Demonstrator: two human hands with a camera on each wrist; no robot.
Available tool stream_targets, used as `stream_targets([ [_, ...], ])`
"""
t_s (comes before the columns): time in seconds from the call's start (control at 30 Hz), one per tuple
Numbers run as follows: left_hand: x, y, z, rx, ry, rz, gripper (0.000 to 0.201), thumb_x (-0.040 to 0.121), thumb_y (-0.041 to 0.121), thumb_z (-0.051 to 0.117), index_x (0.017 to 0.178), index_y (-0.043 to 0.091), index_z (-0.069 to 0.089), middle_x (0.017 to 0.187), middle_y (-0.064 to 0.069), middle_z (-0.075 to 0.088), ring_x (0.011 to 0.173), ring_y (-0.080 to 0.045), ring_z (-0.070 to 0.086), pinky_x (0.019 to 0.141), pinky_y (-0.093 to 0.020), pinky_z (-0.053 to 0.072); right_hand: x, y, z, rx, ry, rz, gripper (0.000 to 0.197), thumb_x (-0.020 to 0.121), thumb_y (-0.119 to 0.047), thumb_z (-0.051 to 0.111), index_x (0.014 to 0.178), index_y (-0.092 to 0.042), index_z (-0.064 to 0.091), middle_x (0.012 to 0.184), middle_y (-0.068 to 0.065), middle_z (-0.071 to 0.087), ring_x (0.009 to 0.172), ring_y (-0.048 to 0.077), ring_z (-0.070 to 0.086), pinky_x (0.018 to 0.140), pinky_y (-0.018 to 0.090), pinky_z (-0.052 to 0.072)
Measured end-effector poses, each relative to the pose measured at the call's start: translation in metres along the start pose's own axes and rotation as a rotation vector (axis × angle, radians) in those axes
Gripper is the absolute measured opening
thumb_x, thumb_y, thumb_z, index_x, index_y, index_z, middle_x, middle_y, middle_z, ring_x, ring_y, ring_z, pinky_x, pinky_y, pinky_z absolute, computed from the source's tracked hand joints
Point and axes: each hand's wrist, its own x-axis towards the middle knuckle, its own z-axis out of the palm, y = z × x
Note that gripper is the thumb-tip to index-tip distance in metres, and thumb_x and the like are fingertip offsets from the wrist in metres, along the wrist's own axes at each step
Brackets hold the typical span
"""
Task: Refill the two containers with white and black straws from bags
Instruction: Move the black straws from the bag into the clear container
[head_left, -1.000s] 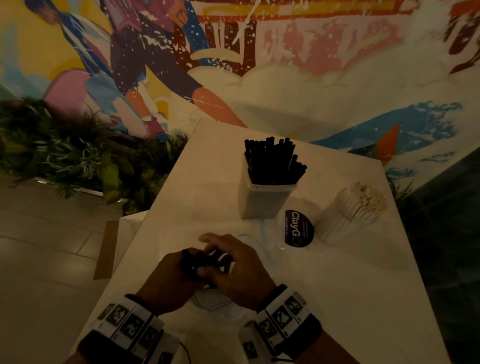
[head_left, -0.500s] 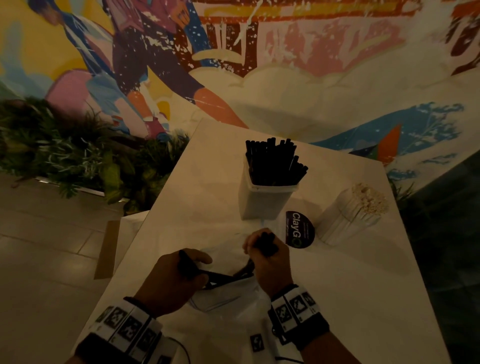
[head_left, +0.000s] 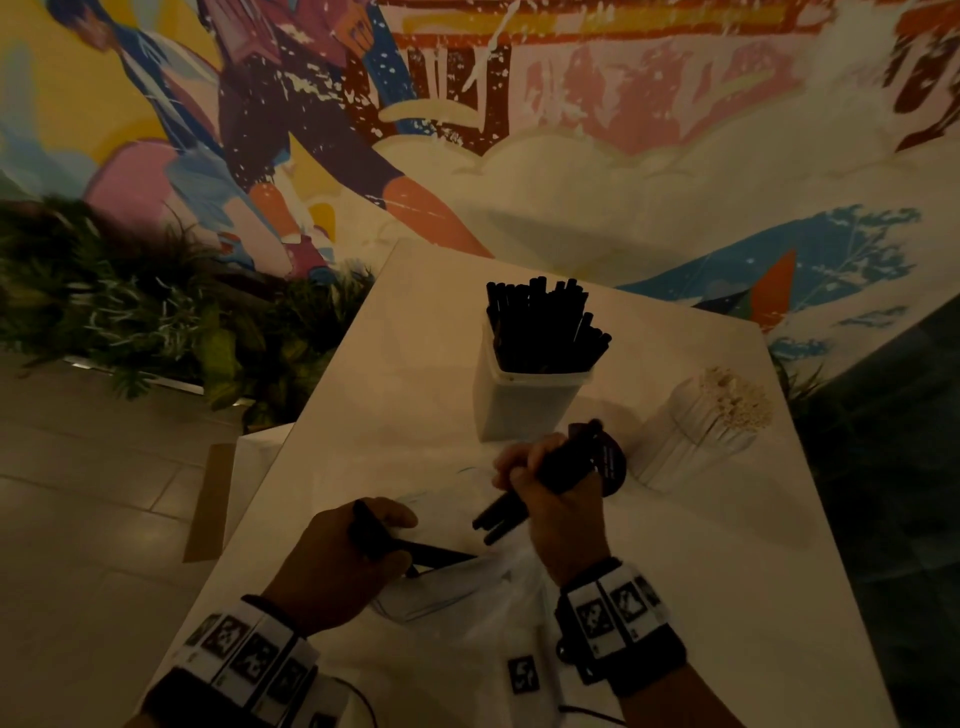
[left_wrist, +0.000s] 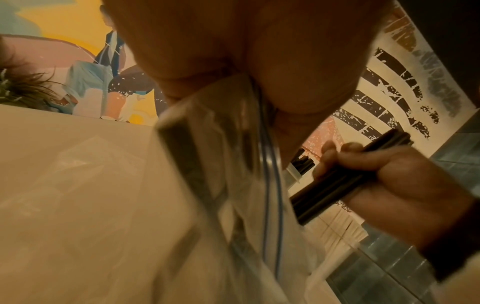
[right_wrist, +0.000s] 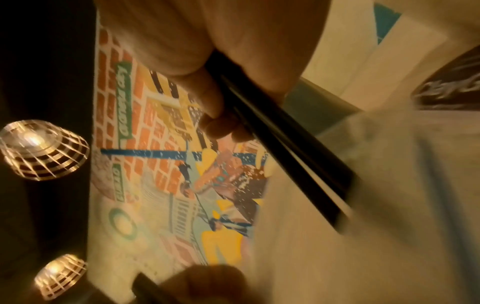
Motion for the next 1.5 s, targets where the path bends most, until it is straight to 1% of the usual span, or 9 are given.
stream_targets([
  [0.4, 0.002, -0.006, 0.002, -0.062, 0.003, -0.057, 0.030, 0.075, 0.008, 0.072, 0.092, 0.031, 0.062, 0.104, 0.007, 0.062, 0.099, -0.017, 0.059, 0.090, -0.039, 0.050, 0.087, -0.141, -0.009, 0.164, 0.044, -0.691, 0.035, 0.076, 0.023, 0.046, 0.075, -0.012, 0.041, 0.075, 0.008, 0.062, 0.062, 0.022, 0.056, 0.068, 0.035, 0.048],
  [0.6, 0.002, -0.008, 0.001, -0.050, -0.010, -0.060, 0.030, 0.075, 0.009, 0.072, 0.091, 0.033, 0.062, 0.103, 0.007, 0.063, 0.098, -0.015, 0.060, 0.089, -0.040, 0.051, 0.116, -0.100, -0.005, 0.158, 0.051, -0.519, 0.042, 0.071, 0.021, 0.050, 0.066, -0.021, 0.054, 0.068, 0.004, 0.063, 0.064, 0.019, 0.057, 0.069, 0.029, 0.050],
  [0.77, 0.000, -0.005, 0.000, -0.061, -0.001, -0.050, 0.043, 0.067, 0.030, 0.066, 0.102, 0.047, 0.050, 0.103, 0.012, 0.063, 0.098, -0.007, 0.058, 0.086, -0.028, 0.050, 0.127, -0.047, -0.016, -0.316, 0.172, -0.319, 0.042, 0.085, 0.006, 0.061, 0.067, -0.033, 0.059, 0.080, -0.002, 0.069, 0.085, 0.022, 0.066, 0.091, 0.044, 0.052],
  [0.9, 0.001, -0.009, 0.000, -0.023, -0.002, -0.043, 0.032, 0.076, 0.010, 0.072, 0.087, 0.039, 0.063, 0.102, 0.016, 0.061, 0.095, -0.001, 0.056, 0.082, -0.021, 0.047, 0.137, -0.041, -0.024, -0.720, 0.316, -0.448, 0.011, 0.081, -0.029, 0.063, 0.075, -0.026, 0.055, 0.088, 0.000, 0.066, 0.089, 0.024, 0.063, 0.089, 0.035, 0.049],
  [1.0, 0.002, -0.011, 0.000, -0.039, -0.021, -0.056, 0.029, 0.076, 0.010, 0.072, 0.090, 0.033, 0.062, 0.103, 0.013, 0.061, 0.099, -0.006, 0.057, 0.085, -0.025, 0.047, 0.145, -0.032, -0.031, -1.001, 0.300, -0.353, 0.028, 0.075, -0.052, 0.064, 0.080, -0.025, 0.057, 0.091, 0.004, 0.065, 0.092, 0.030, 0.061, 0.086, 0.043, 0.048],
  [1.17, 0.002, -0.012, 0.000, -0.073, -0.009, -0.063, 0.042, 0.063, 0.033, 0.065, 0.100, 0.047, 0.052, 0.101, 0.014, 0.062, 0.095, -0.006, 0.058, 0.079, -0.021, 0.048, 0.152, -0.054, -0.031, -0.738, 0.520, -0.653, 0.073, 0.075, -0.042, 0.074, 0.130, -0.004, 0.045, 0.131, 0.009, 0.048, 0.122, 0.023, 0.047, 0.103, 0.037, 0.040],
  [1.27, 0.003, -0.013, 0.001, -0.054, 0.006, -0.057, 0.045, 0.063, 0.036, 0.063, 0.102, 0.050, 0.048, 0.101, 0.014, 0.062, 0.095, -0.008, 0.059, 0.082, -0.027, 0.050, 0.162, -0.060, -0.023, -0.877, 0.473, -0.801, 0.061, 0.088, -0.033, 0.063, 0.136, 0.000, 0.043, 0.143, 0.024, 0.039, 0.135, 0.036, 0.035, 0.114, 0.035, 0.029],
  [1.4, 0.005, -0.011, 0.000, -0.020, -0.032, -0.064, 0.037, 0.069, 0.038, 0.063, 0.102, 0.047, 0.050, 0.105, 0.016, 0.060, 0.091, -0.010, 0.060, 0.080, -0.030, 0.052, 0.169, -0.034, -0.014, -1.297, 0.072, -0.445, 0.062, 0.092, -0.057, 0.024, 0.129, -0.015, 0.052, 0.140, 0.015, 0.046, 0.132, 0.033, 0.039, 0.109, 0.053, 0.032],
  [1.5, 0.005, -0.015, 0.000, 0.012, -0.041, -0.037, 0.030, 0.080, 0.028, 0.068, 0.101, 0.044, 0.053, 0.111, 0.014, 0.059, 0.091, -0.007, 0.060, 0.079, -0.029, 0.052, 0.167, -0.033, -0.009, -1.665, -0.092, -0.124, 0.067, 0.094, -0.064, 0.009, 0.144, -0.026, 0.031, 0.156, 0.009, 0.021, 0.144, 0.034, 0.015, 0.112, 0.064, 0.011],
])
